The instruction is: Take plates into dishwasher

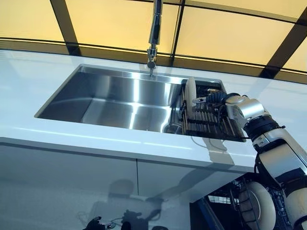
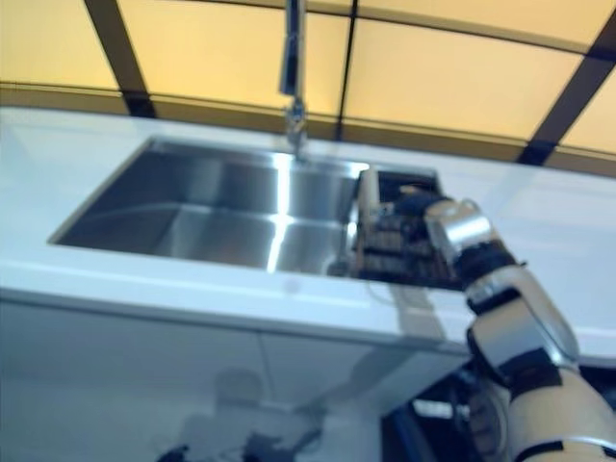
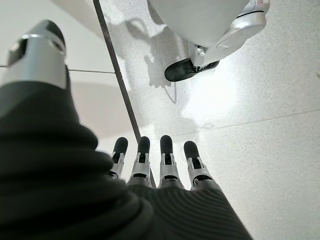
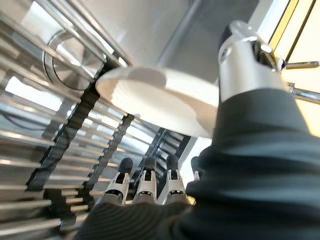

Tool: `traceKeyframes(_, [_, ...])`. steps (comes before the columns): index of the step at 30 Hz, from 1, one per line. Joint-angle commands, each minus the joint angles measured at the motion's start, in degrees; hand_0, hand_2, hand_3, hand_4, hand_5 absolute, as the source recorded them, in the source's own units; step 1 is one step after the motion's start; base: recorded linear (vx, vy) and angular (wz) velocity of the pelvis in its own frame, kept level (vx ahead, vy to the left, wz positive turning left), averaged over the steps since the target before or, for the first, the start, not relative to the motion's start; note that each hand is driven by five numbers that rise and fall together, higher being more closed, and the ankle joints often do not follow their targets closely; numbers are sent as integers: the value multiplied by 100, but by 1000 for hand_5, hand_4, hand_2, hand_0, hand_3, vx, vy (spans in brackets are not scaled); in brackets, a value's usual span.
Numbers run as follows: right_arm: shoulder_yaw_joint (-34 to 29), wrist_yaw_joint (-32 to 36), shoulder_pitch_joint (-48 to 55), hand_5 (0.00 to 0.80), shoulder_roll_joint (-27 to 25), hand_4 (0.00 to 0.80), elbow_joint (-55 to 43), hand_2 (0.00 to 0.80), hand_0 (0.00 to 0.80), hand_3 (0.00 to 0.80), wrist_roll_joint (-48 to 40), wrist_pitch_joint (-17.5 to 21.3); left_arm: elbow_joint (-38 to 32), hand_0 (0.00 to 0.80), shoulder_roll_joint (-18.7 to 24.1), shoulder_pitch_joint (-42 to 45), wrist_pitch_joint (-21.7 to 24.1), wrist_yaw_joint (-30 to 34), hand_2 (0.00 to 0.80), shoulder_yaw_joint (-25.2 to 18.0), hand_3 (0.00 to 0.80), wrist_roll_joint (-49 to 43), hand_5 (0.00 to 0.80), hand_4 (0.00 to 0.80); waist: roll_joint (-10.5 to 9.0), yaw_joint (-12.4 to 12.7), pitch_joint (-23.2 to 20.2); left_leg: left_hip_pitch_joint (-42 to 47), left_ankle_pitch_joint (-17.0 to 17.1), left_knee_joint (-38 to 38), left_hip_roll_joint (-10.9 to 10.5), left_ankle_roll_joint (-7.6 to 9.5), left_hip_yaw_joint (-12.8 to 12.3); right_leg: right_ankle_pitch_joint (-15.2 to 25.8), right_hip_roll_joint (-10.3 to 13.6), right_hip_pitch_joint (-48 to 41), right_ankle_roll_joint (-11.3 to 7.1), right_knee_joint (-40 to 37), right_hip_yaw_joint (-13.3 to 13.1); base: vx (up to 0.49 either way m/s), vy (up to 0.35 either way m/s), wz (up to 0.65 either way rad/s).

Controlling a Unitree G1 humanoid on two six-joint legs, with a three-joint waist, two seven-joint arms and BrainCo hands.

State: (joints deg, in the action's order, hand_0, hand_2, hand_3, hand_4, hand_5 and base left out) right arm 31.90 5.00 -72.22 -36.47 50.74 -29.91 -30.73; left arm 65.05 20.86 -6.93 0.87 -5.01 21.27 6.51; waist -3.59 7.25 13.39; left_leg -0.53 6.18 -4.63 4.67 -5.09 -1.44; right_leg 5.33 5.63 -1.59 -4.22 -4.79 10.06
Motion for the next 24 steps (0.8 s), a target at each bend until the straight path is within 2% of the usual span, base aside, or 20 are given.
traceKeyframes(1, [52, -23, -472, 0, -249, 0, 30, 0, 0, 0, 36, 134, 310, 0, -17, -372, 89, -38, 0, 181, 0, 166, 0, 0, -183, 141, 172, -44, -57, -37, -56, 43, 176, -119, 139, 97, -76, 373, 98, 0, 0, 0])
traceKeyframes(24, [79, 33, -588, 0, -201, 0, 360, 0, 0, 0, 272, 23, 317, 0, -52, -223, 70, -16, 0, 200, 0, 269, 0, 0, -156, 299, 247, -74, -37, -37, -86, 53, 303, -137, 189, 89, -73, 428, 184, 22, 7, 1])
